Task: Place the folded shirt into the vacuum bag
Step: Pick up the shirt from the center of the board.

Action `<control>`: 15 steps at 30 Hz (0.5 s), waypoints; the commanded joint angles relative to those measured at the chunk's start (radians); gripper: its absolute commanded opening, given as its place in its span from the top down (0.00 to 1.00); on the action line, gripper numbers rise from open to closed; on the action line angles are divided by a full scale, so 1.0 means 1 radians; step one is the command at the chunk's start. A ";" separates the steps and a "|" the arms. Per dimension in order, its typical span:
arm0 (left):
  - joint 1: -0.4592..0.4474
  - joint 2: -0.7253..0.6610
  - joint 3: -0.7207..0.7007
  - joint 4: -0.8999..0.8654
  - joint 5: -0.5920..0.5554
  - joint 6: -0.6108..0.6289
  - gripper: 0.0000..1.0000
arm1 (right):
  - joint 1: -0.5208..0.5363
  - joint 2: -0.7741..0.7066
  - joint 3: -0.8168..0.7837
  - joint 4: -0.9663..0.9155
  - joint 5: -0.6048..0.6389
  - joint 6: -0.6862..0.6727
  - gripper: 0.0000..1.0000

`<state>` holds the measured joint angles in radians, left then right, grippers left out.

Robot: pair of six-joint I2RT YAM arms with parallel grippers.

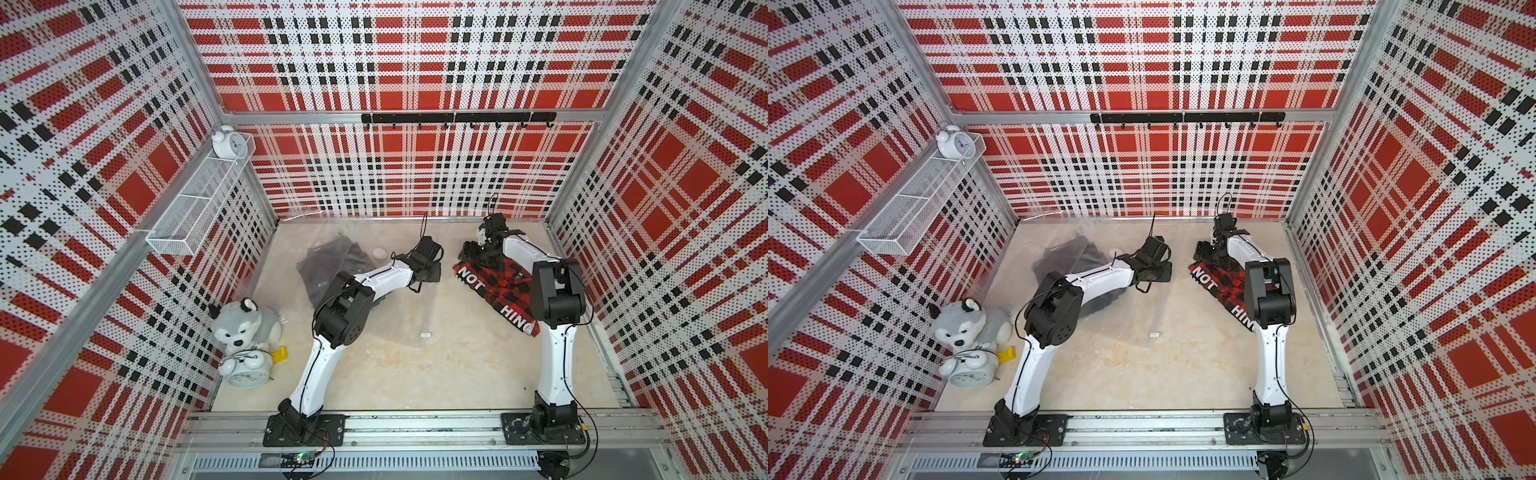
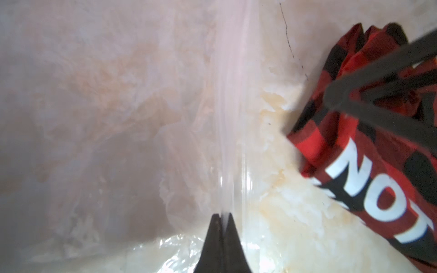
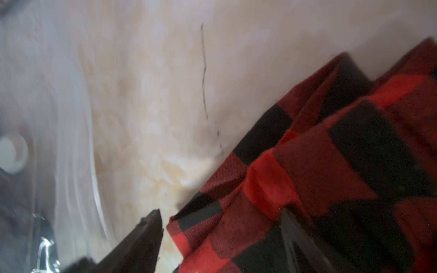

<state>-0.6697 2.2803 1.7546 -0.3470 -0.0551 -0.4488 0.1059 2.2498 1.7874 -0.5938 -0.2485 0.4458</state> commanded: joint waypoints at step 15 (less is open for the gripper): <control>-0.028 0.113 0.205 0.023 0.204 -0.046 1.00 | -0.017 -0.286 -0.272 0.102 0.126 -0.211 0.16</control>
<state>-0.6930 2.3463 1.9209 -0.3363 0.0631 -0.4767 0.0612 2.0323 1.5345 -0.5114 -0.1837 0.3511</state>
